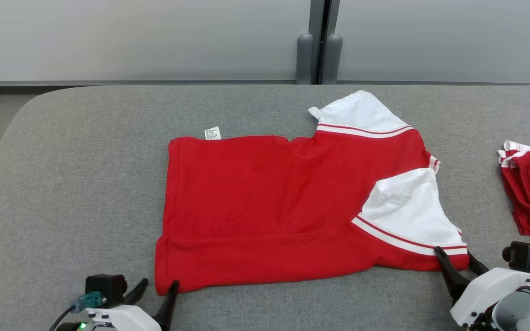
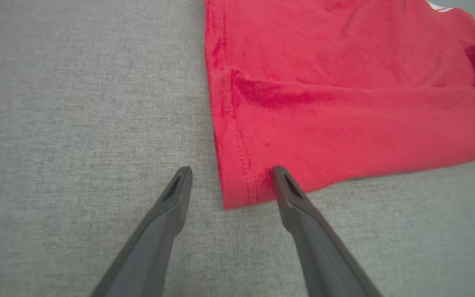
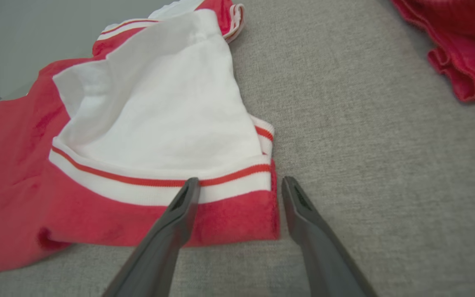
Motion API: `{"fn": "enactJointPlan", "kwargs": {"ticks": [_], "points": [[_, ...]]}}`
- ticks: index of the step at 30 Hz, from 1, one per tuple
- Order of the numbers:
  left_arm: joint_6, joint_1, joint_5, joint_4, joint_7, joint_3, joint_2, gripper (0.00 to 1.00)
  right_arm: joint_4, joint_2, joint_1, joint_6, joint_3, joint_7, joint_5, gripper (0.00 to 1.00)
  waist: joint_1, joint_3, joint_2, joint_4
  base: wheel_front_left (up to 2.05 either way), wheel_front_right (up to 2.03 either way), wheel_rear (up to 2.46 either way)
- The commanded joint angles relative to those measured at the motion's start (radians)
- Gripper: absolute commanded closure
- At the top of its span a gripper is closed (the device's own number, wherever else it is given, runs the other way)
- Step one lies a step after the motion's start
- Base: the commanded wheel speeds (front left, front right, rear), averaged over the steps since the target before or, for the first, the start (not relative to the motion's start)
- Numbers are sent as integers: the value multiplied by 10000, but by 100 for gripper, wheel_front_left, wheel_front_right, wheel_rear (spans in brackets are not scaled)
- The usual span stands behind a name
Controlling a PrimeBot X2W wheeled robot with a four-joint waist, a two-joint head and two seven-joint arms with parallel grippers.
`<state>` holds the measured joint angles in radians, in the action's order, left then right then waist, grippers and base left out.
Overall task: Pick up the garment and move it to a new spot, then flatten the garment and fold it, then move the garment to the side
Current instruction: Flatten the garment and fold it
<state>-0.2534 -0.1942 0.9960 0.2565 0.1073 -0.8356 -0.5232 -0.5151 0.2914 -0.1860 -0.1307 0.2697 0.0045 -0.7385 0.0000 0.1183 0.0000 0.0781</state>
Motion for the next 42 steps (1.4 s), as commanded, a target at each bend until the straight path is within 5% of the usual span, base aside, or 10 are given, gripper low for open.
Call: {"fn": "enactJointPlan", "kwargs": {"ticks": [1, 8, 9, 10, 11, 12, 26, 33, 42], "points": [[186, -206, 100, 124, -120, -79, 67, 0, -108, 41, -106, -3, 87, 81, -102, 0, 0, -1, 0, 18, 0, 0, 0], [698, -609, 215, 838, -358, -272, 514, 0, -310, -24, -437, -3, 540, -16, -401, 0, 0, 47, 0, -37, 0, 0, 0], [775, -655, 248, 958, -419, -295, 561, 2, -317, -38, -504, -3, 603, -56, -466, 9, 0, 48, 0, -53, 0, 0, 0], [813, -706, 283, 1065, -439, -303, 615, 57, -340, -34, -552, -3, 663, -54, -498, 46, 0, 48, 0, -67, 0, 0, 0], [878, -752, 308, 1173, -474, -309, 666, 98, -364, -24, -597, -3, 733, -82, -521, 72, 0, 45, 0, -80, 0, 0, 0], [951, -788, 347, 1281, -549, -336, 711, 100, -355, -28, -651, -3, 820, -106, -590, 100, 0, 39, 0, -92, 0, 0, 0], [1149, -898, 473, 1297, -1077, -341, 129, 100, 559, 762, -678, -3, 1192, 325, -2030, 100, 0, -417, 0, -131, 0, 0, 0], [691, -395, 633, 102, -2147, -582, -686, 100, 1405, 1334, 186, -3, 1096, 1401, -2355, 100, 0, -557, 0, -218, 0, 0, 0], [-359, 751, 975, -1947, -2995, -680, -1936, 100, 3321, 1703, 2622, -1, -367, 2709, -1864, 100, 0, -572, 0, -488, 0, 0, 0]]}}
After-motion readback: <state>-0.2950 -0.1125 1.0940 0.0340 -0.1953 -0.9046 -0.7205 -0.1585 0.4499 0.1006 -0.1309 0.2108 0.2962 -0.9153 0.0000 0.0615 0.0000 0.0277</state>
